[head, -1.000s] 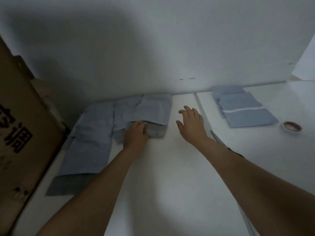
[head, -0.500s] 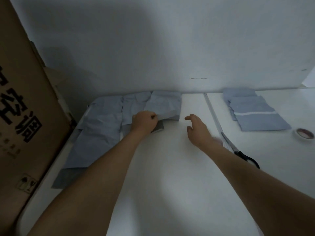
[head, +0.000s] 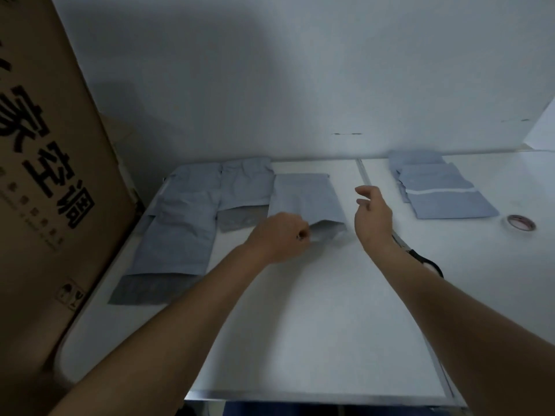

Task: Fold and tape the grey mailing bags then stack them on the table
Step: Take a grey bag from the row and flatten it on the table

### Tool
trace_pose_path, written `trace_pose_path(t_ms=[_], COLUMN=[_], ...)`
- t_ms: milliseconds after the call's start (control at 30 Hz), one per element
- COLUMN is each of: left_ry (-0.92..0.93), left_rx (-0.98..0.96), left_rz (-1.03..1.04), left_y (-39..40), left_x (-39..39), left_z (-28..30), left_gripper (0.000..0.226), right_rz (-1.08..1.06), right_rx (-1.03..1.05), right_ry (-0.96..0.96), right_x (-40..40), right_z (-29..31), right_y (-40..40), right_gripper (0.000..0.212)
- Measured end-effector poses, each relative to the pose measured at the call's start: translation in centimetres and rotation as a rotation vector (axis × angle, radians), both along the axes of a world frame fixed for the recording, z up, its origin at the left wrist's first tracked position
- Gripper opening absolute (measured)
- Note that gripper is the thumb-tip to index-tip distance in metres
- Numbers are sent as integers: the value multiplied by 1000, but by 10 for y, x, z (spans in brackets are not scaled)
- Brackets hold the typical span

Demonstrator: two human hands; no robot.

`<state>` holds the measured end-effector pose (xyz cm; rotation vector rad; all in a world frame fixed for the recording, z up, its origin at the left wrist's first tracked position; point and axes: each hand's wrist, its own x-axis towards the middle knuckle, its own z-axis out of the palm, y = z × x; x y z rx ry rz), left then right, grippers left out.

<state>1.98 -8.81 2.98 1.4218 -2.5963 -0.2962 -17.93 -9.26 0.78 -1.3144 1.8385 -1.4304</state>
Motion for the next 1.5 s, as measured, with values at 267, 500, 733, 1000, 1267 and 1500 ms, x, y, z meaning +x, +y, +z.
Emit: trace_pose_path(t_ms=[267,500,733,1000,1267,1500], left_ry=[68,332,276,112,-78,270], left_rx=[866,81,-75,-129,-20,-54], left_rz=[-92,196,79,146,181,55], left_y=[80,49,43,15,5,22], left_x=[-5,-4,-6,33,35,51], left_z=[6,-38,-89,-90,-91,-76], left_gripper=[31,24,43,50,47,40], right_rz=[218,397,360,450,443,365], right_rx=[9,-49,85,258,263,-128], right_ry=[222,580,862,975,986,729], right_x=[1,19,30,67,61,48], right_z=[-30,-66,-82,-76,-77,-65], right_y=[38,70,68,41,33,49], right_gripper=[40,35,53,69,83,22])
